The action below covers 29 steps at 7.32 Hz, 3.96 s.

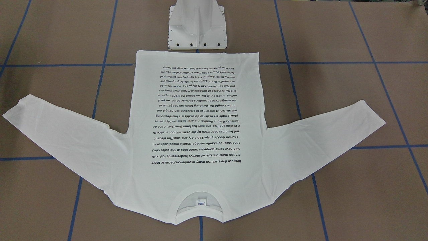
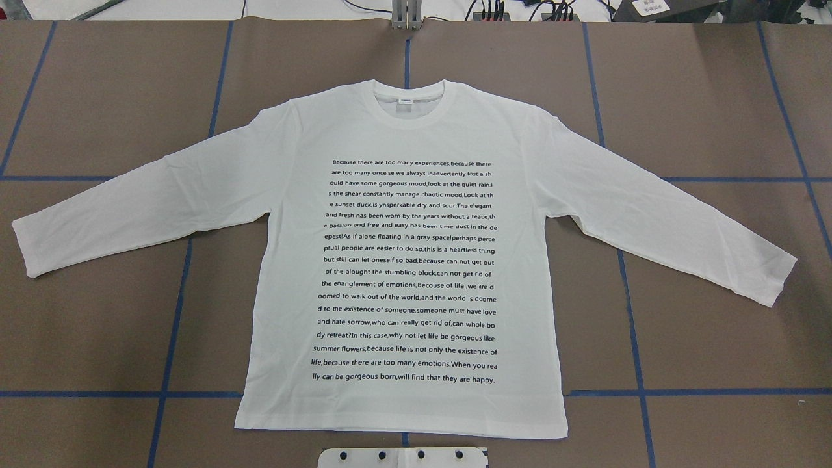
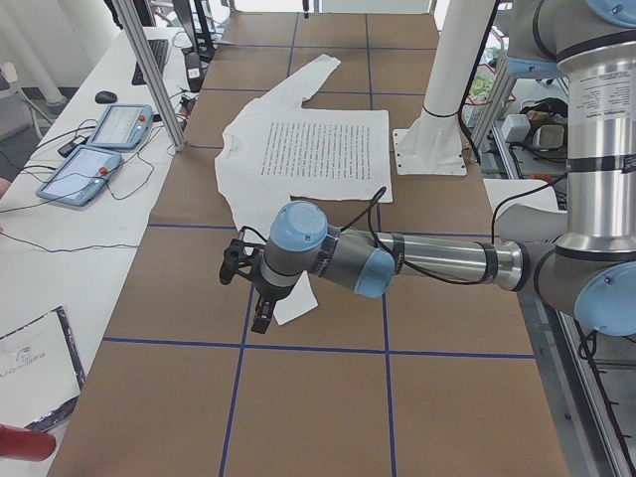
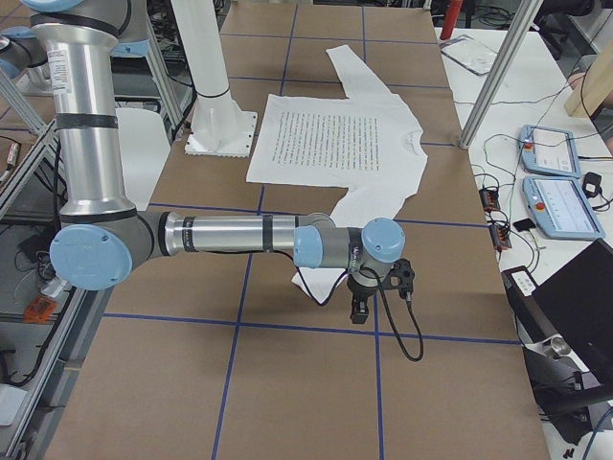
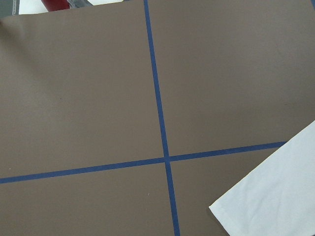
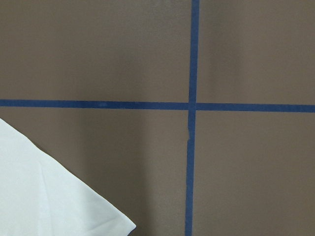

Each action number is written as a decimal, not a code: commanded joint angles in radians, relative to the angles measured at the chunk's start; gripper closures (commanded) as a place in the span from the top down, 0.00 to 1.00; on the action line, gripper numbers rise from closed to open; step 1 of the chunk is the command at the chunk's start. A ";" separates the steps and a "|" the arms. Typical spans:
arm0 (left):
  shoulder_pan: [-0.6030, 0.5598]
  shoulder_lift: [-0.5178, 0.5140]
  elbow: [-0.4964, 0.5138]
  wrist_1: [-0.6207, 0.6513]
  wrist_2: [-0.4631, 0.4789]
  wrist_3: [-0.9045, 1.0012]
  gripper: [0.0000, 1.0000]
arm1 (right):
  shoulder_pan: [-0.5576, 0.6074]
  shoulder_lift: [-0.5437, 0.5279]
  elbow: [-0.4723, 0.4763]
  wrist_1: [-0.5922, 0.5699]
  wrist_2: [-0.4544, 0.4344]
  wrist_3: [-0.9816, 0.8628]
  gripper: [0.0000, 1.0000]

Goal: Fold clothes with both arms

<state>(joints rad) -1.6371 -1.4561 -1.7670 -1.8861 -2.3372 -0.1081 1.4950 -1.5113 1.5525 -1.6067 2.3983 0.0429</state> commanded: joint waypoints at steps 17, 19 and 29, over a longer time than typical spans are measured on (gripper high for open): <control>0.002 0.000 -0.011 -0.007 0.003 0.004 1.00 | -0.291 -0.150 -0.089 0.539 0.010 0.650 0.93; 0.002 0.000 -0.011 -0.008 0.001 0.002 1.00 | -0.297 -0.138 -0.117 0.541 0.012 0.660 0.92; 0.002 0.000 -0.006 -0.007 0.003 0.005 1.00 | -0.332 -0.125 -0.154 0.539 0.009 0.660 0.50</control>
<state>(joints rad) -1.6352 -1.4557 -1.7754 -1.8929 -2.3348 -0.1040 1.1651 -1.6413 1.3998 -1.0675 2.4074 0.7025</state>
